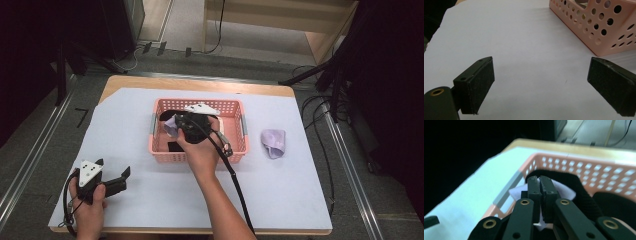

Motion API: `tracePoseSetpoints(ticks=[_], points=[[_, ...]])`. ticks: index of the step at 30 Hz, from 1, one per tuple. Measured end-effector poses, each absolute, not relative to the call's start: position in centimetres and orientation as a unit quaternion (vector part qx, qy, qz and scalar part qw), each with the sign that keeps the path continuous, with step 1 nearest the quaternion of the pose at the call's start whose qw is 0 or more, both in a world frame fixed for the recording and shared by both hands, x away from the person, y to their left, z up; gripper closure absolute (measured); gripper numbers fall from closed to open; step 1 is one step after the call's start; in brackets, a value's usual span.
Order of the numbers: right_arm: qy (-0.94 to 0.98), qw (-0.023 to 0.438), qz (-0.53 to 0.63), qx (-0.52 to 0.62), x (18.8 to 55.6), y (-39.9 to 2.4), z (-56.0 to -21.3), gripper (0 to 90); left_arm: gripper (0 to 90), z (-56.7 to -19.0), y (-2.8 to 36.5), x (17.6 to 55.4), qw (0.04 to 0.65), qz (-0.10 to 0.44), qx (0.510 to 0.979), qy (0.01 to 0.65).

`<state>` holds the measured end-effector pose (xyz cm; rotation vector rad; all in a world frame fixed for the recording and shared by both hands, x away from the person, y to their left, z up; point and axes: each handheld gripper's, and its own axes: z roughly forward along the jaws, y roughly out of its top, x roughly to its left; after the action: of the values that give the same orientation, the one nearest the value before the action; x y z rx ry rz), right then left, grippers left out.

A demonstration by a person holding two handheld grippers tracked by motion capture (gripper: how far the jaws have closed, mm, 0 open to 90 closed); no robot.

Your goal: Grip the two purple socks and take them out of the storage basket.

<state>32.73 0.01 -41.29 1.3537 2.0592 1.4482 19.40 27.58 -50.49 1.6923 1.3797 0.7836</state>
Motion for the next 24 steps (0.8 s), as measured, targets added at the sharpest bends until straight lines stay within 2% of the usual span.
tracePoseSetpoints(ticks=[13, 24], points=[[0.673, 0.226, 0.543, 0.450, 32.2, -4.3, -39.3, 88.3, 8.1, -50.5, 27.7, 19.4, 0.402, 0.313, 0.667, 0.544], [0.637, 0.248, 0.566, 0.461, 31.9, -7.9, -38.1, 88.3, 8.1, -50.5, 27.6, 19.4, 0.401, 0.313, 0.666, 0.546]])
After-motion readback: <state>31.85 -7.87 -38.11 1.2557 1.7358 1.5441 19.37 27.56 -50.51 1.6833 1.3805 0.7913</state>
